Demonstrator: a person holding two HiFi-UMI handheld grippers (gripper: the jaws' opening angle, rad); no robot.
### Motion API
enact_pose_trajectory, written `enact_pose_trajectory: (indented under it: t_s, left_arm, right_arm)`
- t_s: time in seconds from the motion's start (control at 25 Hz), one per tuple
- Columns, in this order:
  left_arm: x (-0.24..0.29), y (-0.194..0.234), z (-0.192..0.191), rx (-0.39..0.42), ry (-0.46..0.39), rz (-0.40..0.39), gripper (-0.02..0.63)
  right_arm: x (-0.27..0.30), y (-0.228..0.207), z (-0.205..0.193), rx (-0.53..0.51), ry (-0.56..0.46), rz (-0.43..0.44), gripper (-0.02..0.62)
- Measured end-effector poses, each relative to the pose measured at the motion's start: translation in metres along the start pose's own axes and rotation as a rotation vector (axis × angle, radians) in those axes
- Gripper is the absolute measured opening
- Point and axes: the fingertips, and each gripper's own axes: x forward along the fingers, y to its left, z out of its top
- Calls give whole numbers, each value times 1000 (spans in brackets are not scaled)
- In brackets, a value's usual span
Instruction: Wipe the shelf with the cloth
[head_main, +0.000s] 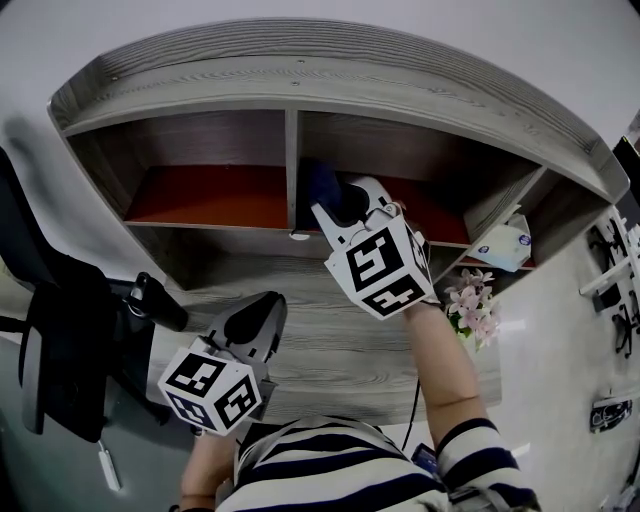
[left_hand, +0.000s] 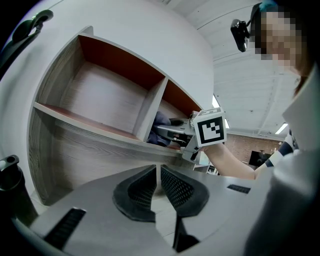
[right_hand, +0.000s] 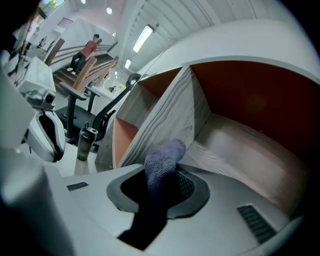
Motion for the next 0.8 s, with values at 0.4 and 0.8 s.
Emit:
enact_pose_trajectory:
  t_s: [0.4, 0.8]
  left_arm:
    - [12, -8, -1, 9, 20, -39, 41]
    - [24, -19, -5, 13, 42, -101, 41]
  right_arm:
    - [-6, -9, -26, -102, 110, -68, 96]
    - [-31, -37, -56, -90, 204, -177, 96]
